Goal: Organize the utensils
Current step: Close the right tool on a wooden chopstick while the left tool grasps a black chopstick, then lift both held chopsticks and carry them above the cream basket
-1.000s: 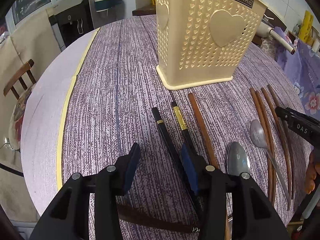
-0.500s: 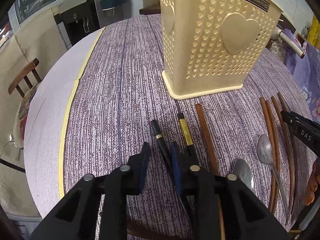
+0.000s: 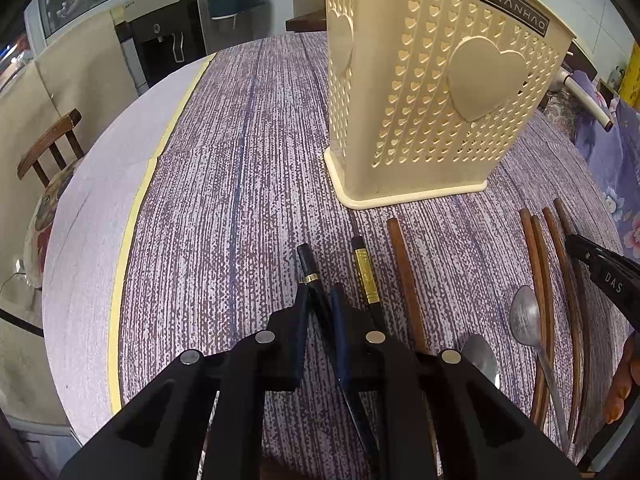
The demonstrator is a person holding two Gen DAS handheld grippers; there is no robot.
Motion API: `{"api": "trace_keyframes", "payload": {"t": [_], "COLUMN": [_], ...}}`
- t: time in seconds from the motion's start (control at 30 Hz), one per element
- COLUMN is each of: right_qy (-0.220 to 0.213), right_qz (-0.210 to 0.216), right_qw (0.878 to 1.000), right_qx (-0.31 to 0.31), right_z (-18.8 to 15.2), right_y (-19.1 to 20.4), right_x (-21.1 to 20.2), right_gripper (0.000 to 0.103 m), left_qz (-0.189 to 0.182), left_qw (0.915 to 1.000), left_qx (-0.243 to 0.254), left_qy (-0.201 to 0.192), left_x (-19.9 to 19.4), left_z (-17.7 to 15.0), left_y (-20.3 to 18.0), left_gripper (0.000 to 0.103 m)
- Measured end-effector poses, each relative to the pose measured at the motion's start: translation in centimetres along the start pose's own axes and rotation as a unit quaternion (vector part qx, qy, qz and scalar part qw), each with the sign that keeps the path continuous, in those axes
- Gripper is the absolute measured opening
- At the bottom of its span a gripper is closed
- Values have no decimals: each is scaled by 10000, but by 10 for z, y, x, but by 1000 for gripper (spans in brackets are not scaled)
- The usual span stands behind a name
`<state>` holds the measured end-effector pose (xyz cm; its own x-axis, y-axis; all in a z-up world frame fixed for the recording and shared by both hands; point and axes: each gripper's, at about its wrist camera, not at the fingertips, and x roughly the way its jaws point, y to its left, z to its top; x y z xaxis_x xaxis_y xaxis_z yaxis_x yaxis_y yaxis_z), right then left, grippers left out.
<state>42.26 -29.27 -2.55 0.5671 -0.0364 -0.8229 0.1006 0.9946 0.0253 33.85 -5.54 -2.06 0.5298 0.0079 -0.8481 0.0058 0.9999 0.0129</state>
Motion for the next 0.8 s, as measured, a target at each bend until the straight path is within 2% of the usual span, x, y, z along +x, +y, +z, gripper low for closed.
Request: {"api": "trace_keyframes", "payload": {"t": [0.4, 0.8], "right_qy": [-91, -454], "right_qz": [318, 676], "right_qw": [9992, 9961], "right_qx": [245, 336], "right_z": [-1, 2], "right_y": [-5, -13], "right_x": [-7, -42], "right_gripper": [7, 7], "left_qz": [-289, -495], "left_qw": [9992, 9973], "left_qx": [-268, -261], "left_qy": [-15, -481], "left_x": [-4, -36], "left_z": [1, 3], "left_y": [4, 2], "left_gripper": [11, 8]}}
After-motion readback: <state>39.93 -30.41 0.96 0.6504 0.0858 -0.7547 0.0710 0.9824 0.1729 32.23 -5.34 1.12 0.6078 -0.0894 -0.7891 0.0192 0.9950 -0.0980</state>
